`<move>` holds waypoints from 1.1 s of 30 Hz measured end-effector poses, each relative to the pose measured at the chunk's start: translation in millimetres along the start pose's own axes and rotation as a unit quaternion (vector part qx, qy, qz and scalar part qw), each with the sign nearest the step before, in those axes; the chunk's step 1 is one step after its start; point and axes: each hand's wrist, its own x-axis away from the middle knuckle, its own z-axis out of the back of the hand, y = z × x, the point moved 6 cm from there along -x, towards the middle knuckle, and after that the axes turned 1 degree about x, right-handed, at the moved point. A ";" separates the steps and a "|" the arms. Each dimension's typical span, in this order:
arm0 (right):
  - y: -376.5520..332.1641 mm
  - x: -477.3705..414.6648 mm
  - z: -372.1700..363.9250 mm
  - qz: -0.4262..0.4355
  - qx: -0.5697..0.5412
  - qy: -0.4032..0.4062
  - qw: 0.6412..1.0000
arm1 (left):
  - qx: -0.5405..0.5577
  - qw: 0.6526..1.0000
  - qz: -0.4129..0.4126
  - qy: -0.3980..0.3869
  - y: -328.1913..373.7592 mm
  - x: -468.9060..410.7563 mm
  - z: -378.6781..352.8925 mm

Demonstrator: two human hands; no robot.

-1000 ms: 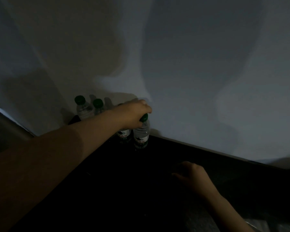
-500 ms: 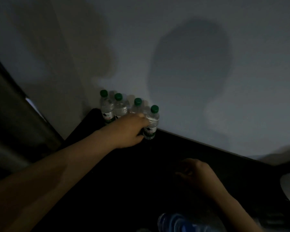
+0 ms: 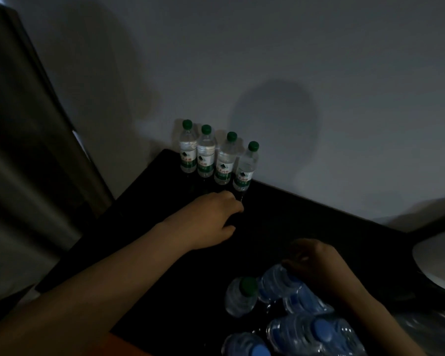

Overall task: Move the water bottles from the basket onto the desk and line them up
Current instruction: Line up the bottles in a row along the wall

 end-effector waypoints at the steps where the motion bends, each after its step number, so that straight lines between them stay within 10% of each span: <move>1: -2.5 5.8 -0.3 0.001 0.007 0.003 1.000 | 0.007 1.000 0.000 -0.002 2.5 7.3 -4.4; 33: -18.0 73.9 3.6 -0.011 0.051 0.053 0.997 | 0.040 0.993 0.040 -0.103 45.9 45.9 -94.3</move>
